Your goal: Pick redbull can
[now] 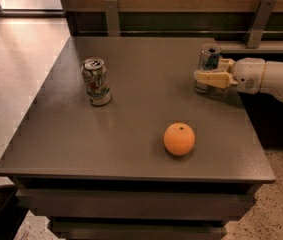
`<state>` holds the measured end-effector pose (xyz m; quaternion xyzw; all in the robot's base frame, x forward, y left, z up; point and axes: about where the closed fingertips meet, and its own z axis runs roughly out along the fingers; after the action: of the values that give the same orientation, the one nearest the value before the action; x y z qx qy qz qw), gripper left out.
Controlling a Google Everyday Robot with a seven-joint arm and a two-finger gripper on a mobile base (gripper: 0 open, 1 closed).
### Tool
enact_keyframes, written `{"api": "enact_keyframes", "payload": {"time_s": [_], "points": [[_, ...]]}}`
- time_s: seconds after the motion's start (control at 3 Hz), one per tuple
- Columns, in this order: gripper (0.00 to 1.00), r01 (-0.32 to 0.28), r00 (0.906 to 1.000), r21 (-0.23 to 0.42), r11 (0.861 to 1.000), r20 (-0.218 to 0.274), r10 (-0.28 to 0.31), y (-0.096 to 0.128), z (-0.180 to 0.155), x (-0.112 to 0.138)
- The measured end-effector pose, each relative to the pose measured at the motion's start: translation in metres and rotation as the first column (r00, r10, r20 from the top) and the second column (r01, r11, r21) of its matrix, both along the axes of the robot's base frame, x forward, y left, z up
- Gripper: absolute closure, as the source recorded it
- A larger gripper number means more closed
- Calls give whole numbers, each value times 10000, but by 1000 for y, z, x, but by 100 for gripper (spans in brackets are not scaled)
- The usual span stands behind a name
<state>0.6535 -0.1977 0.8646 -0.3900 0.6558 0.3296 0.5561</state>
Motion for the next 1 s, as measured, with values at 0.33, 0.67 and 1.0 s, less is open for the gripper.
{"api": "enact_keyframes", "payload": {"time_s": [0.33,0.67,1.0], "points": [[100,-3,10000,1,10000,0,3,0,0,0],[100,-21,9999,-358,9994,115,25,9,11,-1],[100,-43,9990,-651,9979,437,72,20,37,-2]]}}
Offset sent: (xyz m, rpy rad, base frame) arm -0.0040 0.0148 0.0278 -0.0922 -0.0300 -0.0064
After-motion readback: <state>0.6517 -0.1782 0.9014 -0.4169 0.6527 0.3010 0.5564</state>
